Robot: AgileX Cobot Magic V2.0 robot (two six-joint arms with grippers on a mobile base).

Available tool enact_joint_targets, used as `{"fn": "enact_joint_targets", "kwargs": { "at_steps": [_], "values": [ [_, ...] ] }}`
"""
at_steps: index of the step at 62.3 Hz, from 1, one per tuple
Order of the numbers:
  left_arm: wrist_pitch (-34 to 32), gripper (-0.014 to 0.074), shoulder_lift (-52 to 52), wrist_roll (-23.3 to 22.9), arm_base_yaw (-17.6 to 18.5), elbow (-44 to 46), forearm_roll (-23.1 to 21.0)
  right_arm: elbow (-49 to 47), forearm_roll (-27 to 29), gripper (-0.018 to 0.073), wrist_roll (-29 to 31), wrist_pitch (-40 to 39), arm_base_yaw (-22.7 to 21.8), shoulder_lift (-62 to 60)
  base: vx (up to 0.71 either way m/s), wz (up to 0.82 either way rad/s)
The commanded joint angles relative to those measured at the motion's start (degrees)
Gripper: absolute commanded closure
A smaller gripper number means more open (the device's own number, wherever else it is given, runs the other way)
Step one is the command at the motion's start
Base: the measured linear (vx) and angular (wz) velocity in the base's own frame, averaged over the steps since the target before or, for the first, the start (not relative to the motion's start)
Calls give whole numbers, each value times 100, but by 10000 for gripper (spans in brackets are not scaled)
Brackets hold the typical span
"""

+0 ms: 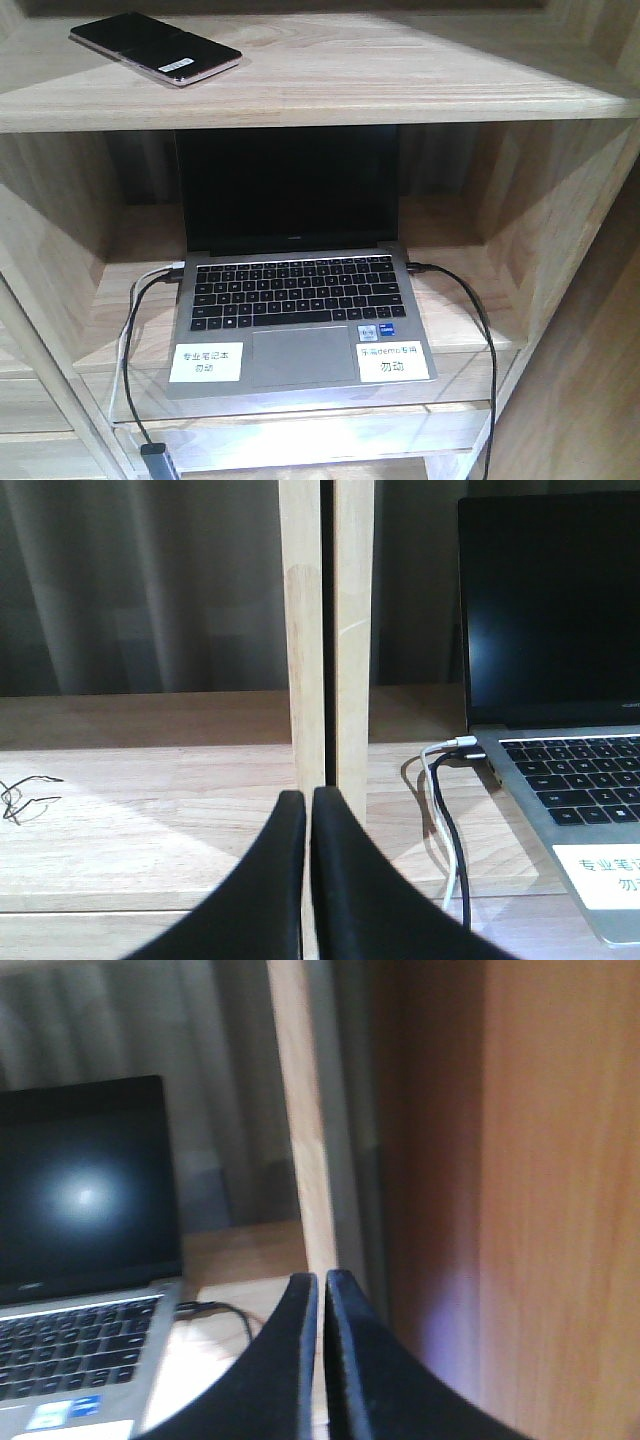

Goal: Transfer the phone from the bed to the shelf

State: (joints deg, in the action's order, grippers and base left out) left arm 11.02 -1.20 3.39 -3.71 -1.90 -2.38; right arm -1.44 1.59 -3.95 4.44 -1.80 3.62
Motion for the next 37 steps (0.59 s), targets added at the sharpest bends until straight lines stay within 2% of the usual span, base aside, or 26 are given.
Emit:
{"fn": "enact_joint_targets", "kwargs": {
  "at_steps": [1, 2, 5, 16, 37],
  "values": [
    [-426, 595, -40, 0, -3, -37, -54, 341, -72, 564, 58, -1027, -44, -281, 0, 0],
    [-426, 595, -40, 0, -3, -37, -54, 394, -72, 564, 58, -1086, -44, -341, 0, 0],
    [-426, 595, -40, 0, -3, -37, -54, 355, -113, 564, 130, -591, -44, -513, 0, 0],
    [-426, 595, -40, 0, -3, -37, -54, 361, -113, 564, 229, -242, -38, -490, 0, 0],
    [-426, 595, -40, 0, -3, -37, -54, 361, -113, 564, 263, -212, -38, -490, 0, 0]
  ]
}}
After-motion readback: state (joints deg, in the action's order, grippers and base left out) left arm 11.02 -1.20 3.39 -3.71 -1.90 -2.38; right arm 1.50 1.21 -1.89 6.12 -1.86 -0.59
